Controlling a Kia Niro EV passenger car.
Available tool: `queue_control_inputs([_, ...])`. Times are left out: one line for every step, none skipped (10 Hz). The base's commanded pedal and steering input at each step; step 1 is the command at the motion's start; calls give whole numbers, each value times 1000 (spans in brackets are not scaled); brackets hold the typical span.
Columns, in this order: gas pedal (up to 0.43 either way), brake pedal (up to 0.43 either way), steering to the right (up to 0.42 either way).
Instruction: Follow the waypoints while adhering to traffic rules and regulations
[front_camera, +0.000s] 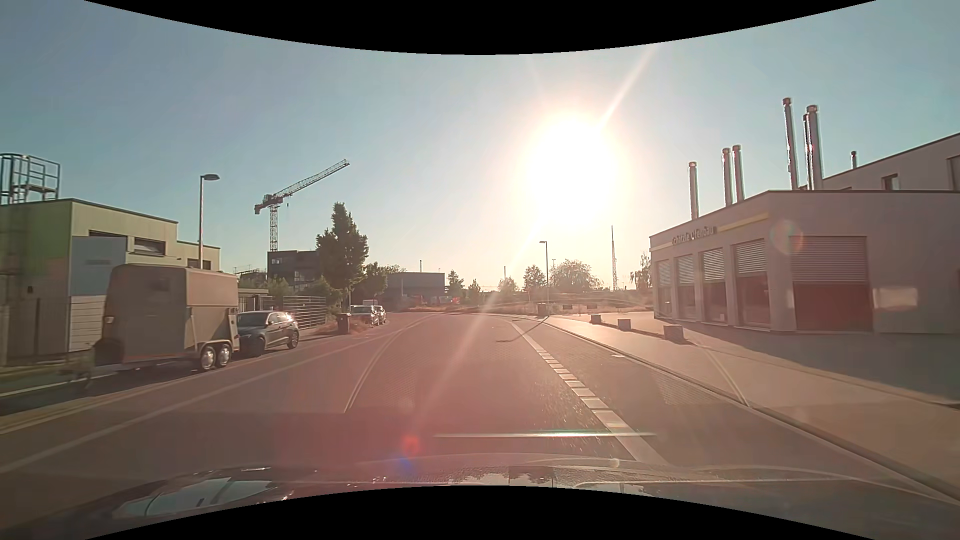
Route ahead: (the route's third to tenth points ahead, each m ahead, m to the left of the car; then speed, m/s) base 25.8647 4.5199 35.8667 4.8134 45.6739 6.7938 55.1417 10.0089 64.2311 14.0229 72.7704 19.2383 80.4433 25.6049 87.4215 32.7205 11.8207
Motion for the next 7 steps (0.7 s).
queue_control_inputs([28, 0, 0])
queue_control_inputs([28, 0, 0])
queue_control_inputs([28, 0, 0])
queue_control_inputs([28, 0, 0])
queue_control_inputs([0, 0, 0])
queue_control_inputs([0, 0, 0])
queue_control_inputs([0, 0, 0])
